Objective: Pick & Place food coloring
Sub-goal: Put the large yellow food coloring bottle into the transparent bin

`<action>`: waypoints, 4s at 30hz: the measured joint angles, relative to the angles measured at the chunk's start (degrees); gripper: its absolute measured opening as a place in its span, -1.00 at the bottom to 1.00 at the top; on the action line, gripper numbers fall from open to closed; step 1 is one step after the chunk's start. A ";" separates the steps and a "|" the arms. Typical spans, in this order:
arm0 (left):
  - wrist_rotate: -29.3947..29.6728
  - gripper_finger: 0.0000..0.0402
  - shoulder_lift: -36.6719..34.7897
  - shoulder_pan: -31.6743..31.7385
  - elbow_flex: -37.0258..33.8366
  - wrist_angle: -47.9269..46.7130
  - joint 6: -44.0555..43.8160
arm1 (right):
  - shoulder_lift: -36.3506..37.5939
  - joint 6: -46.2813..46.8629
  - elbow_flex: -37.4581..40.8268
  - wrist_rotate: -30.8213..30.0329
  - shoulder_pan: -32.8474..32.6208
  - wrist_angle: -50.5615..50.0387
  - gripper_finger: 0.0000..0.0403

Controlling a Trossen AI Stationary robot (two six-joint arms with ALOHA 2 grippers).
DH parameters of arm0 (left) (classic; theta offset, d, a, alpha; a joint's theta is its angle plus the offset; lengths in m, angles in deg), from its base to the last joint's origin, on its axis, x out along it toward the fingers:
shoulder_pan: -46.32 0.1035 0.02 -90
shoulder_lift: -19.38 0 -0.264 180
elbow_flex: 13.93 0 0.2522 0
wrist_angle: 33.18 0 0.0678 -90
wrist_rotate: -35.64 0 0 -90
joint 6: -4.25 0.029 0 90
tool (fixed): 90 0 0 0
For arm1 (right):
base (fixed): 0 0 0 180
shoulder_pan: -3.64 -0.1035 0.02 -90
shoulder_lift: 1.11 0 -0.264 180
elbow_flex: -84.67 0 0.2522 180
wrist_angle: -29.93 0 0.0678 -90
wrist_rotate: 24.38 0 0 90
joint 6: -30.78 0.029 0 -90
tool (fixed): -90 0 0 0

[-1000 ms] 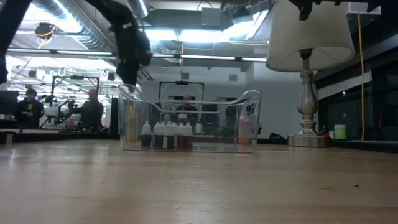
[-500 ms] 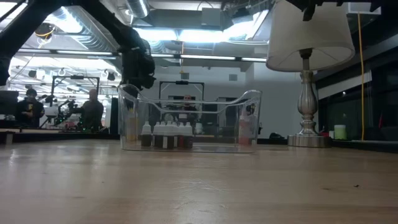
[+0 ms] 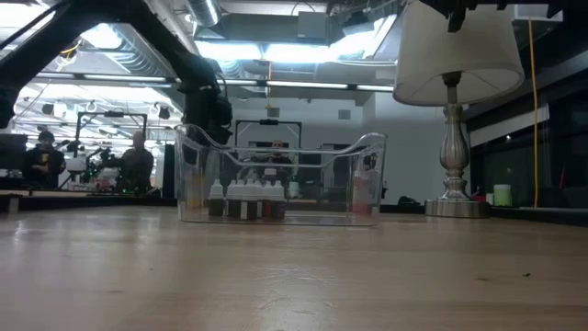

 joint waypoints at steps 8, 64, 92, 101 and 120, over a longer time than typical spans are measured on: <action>0.04 0.22 1.60 -0.02 0.00 -0.01 -1.05 | 0.00 0.12 0.00 -0.04 0.00 -0.04 -0.24; -7.13 -0.27 -5.34 -44.19 19.52 -6.06 -12.50 | -0.02 -4.50 0.00 14.03 -0.04 -8.56 -0.24; -7.14 -0.27 8.24 -48.04 25.47 -3.24 -0.92 | -0.02 -3.04 0.00 13.99 -0.02 -10.05 -0.24; -6.31 -0.27 12.91 -48.04 26.38 -1.24 -0.44 | -0.02 -1.51 0.00 14.01 -0.04 -10.02 -0.24; -2.61 -0.16 15.43 -48.46 26.38 -0.22 -0.44 | -0.02 -1.77 0.00 13.99 -0.03 -10.06 -0.24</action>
